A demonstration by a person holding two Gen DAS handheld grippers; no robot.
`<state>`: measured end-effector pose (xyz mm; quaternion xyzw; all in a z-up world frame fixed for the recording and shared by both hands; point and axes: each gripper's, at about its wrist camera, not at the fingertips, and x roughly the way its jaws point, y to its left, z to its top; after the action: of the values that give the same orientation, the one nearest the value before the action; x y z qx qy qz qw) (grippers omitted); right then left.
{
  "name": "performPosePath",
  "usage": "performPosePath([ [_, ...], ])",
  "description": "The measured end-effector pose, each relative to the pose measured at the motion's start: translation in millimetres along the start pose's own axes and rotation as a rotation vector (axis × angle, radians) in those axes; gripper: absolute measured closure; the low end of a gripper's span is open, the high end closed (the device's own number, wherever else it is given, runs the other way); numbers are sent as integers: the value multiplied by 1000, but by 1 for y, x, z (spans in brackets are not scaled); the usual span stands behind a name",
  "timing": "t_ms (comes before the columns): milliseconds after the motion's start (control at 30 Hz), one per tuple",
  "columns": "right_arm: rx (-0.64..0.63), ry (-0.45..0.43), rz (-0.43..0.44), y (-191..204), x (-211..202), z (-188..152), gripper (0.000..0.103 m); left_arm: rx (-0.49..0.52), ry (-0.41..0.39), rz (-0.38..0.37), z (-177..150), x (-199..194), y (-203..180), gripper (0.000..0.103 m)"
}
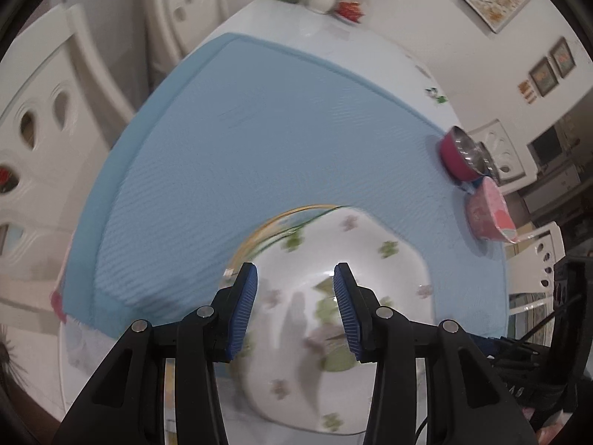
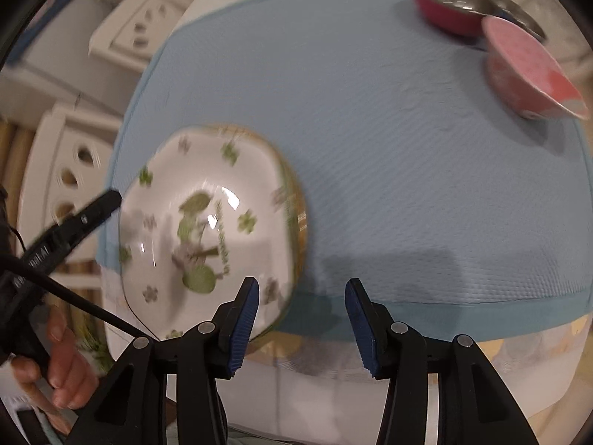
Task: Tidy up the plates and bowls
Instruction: 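Open the right tool and withdraw from the plate stack, then reach the right tool to the pink polka-dot bowl and grasp its rim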
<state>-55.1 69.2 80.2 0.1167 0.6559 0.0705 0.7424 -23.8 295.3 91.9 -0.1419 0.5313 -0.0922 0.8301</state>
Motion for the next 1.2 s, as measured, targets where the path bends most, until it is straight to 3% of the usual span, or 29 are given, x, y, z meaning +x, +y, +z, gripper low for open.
performPosePath([
  [133,73,-151,72,-38,-41,13,56,83,-16,-29,11,-2,-46,62],
  [200,87,-241,97,-57,-66,22,50,134,-28,-26,17,-4,-70,59],
  [333,65,-341,62,-90,-102,29,36,193,-74,-39,32,-3,-127,31],
  [400,62,-367,29,-115,-113,33,33,196,-78,-83,37,1,-149,31],
  [633,171,-375,15,-212,-134,65,33,243,-34,-130,54,51,-243,31],
  [767,194,-373,-15,-256,-130,89,33,236,3,-149,56,86,-275,31],
  [1000,188,-286,21,-291,-94,121,33,192,104,-139,54,157,-305,35],
  [1200,162,-236,30,-301,-63,133,34,162,141,-118,52,188,-313,40],
])
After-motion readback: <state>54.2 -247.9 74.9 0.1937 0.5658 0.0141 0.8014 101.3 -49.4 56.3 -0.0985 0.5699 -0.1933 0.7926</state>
